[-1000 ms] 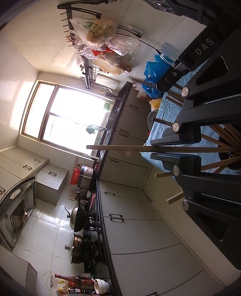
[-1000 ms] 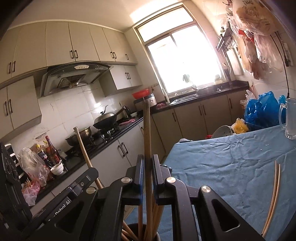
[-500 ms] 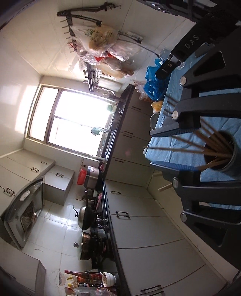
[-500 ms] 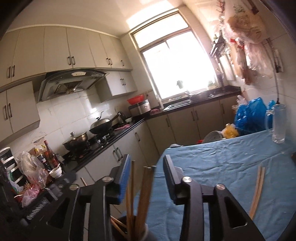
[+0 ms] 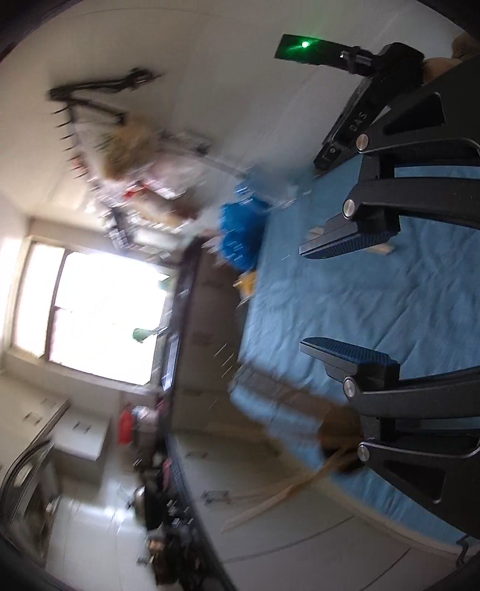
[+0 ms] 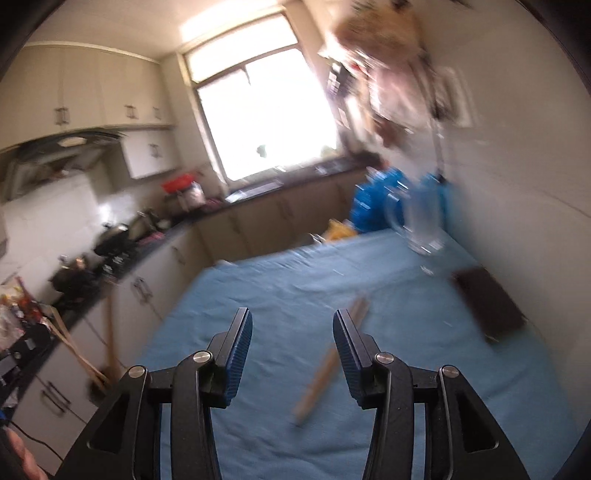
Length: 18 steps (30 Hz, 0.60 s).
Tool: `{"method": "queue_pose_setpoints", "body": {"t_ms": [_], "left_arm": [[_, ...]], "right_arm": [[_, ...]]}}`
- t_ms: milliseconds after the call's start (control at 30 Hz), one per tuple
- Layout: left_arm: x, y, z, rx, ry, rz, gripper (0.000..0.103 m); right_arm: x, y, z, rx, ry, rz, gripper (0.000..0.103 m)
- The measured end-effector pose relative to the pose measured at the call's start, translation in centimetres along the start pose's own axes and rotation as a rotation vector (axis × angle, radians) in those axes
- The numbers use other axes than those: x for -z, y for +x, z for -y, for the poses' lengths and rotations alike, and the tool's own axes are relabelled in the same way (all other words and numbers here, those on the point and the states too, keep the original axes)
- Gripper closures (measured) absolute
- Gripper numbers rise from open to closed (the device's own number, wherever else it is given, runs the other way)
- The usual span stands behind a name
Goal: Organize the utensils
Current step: 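Move both open grippers back over the last two chopsticks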
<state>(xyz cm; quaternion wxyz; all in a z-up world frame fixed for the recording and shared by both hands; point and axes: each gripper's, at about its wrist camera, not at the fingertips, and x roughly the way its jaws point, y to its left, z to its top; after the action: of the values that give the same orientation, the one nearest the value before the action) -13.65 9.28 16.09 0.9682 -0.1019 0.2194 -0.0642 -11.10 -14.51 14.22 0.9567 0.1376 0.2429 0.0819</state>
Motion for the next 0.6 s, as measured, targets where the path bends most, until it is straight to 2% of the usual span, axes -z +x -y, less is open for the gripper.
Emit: {"method": "queue_pose_setpoints", "body": {"t_ms": [167, 267, 333, 467, 600], "left_arm": [[2.4, 7.0, 3.3, 0.052, 0.047, -0.195, 0.06], [3.4, 11.9, 4.7, 0.07, 0.06, -0.298, 0.063], [3.9, 14.8, 5.6, 0.073, 0.079, -0.338, 0.064], [4.7, 19.9, 6.7, 0.099, 0.072, -0.414, 0.067], [4.8, 24.2, 7.7, 0.12, 0.065, -0.467, 0.071]], "right_arm": [[1.9, 1.5, 5.0, 0.037, 0.045, -0.094, 0.054], [2.7, 3.5, 6.5, 0.004, 0.06, -0.166, 0.054], [3.0, 5.0, 7.4, -0.026, 0.068, -0.213, 0.054], [3.4, 6.8, 9.1, -0.024, 0.082, -0.214, 0.054], [3.8, 7.6, 11.3, -0.059, 0.157, -0.195, 0.054]]}}
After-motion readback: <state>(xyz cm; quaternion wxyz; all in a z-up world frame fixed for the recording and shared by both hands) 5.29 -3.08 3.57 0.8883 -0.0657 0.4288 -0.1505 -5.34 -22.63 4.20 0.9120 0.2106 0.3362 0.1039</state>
